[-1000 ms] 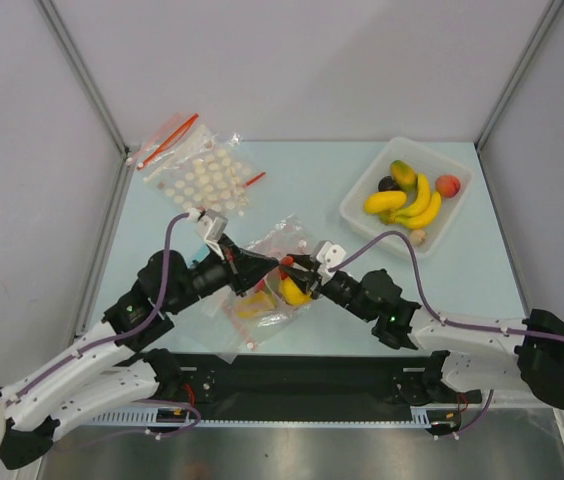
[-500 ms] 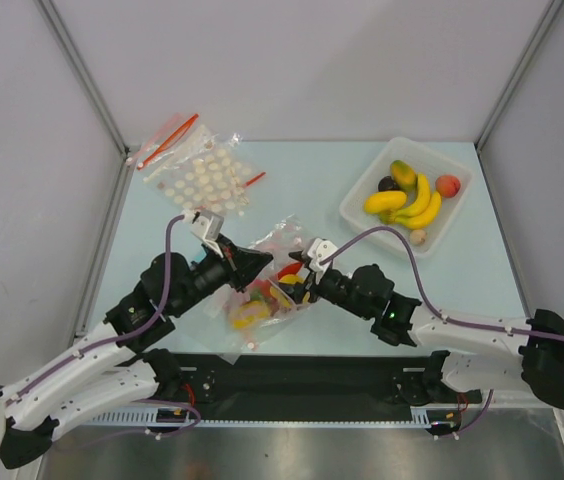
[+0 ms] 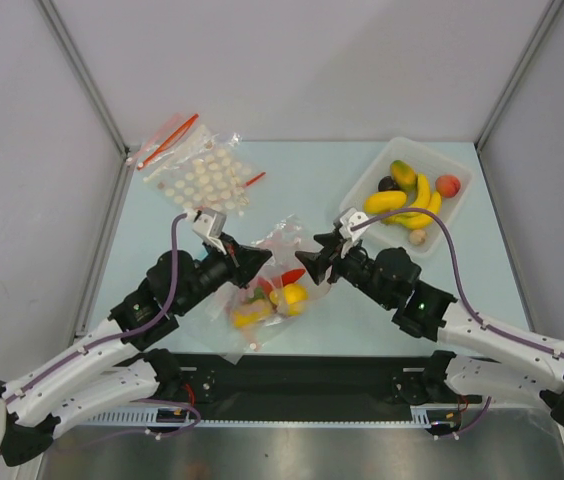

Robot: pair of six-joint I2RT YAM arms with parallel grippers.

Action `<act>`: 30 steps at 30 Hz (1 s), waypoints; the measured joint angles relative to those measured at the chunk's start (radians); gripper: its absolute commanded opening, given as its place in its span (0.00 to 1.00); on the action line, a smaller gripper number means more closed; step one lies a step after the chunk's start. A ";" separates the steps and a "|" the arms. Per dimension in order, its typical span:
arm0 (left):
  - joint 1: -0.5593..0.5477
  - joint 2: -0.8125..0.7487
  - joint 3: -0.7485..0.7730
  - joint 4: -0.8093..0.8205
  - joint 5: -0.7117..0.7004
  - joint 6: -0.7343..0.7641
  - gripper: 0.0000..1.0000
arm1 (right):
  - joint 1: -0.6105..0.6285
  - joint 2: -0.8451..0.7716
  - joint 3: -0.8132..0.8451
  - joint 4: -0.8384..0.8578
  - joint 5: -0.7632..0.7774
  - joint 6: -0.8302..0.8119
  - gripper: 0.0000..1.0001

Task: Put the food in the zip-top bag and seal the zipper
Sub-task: Adjust the zipper food storage bag at the center of the board.

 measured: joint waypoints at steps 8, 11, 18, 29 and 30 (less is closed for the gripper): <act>0.000 -0.004 0.000 -0.016 -0.076 0.000 0.00 | -0.090 0.012 0.074 -0.191 -0.058 0.066 0.56; 0.000 -0.012 0.000 -0.031 -0.117 0.000 0.00 | -0.096 0.038 0.122 -0.246 -0.089 0.070 0.55; 0.000 -0.029 0.000 -0.040 -0.191 0.000 0.00 | -0.108 0.150 0.219 -0.389 -0.157 0.124 0.49; 0.000 -0.039 0.000 -0.049 -0.246 0.000 0.00 | -0.107 0.229 0.307 -0.583 -0.108 0.216 0.06; 0.000 -0.031 0.000 -0.049 -0.241 0.000 0.00 | -0.107 0.229 0.307 -0.584 -0.105 0.222 0.03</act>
